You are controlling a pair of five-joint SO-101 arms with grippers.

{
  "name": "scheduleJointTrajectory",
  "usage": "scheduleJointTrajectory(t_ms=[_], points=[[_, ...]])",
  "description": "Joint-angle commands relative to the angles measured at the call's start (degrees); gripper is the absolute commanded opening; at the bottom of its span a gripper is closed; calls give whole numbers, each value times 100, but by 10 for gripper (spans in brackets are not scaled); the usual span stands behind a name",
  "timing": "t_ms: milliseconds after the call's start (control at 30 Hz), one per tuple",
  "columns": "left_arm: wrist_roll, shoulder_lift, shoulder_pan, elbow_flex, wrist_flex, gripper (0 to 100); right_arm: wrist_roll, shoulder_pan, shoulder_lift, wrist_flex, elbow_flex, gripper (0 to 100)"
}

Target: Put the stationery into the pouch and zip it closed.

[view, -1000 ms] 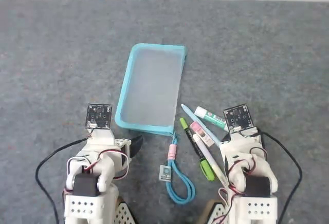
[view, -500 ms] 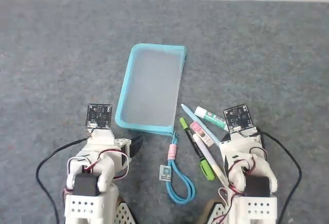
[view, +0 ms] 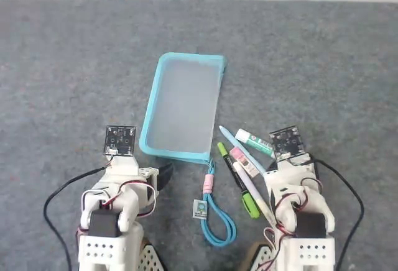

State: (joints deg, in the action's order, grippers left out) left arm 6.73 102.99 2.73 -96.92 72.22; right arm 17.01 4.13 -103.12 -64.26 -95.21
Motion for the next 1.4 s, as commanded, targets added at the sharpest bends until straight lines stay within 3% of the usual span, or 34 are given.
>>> scheduleJointTrajectory(t_ms=[0,333,600,800,867,1033,1167,1367], points=[[-9,132,-35,40,18,302,-44,242,-66,-31,-123,275],[-9,132,-62,40,18,302,0,778,-84,4,-123,277],[-26,132,-26,40,18,302,0,242,-92,875,44,276],[-79,132,229,40,-79,302,255,-549,-66,602,695,274],[-536,132,651,40,-308,302,457,-576,-57,330,941,273],[-2259,132,1855,40,-809,302,519,-145,92,-57,1231,273],[-2426,132,1987,40,-800,302,519,277,1077,-101,1688,273],[-2426,123,2013,40,-791,302,343,1174,3749,-435,3429,274]])
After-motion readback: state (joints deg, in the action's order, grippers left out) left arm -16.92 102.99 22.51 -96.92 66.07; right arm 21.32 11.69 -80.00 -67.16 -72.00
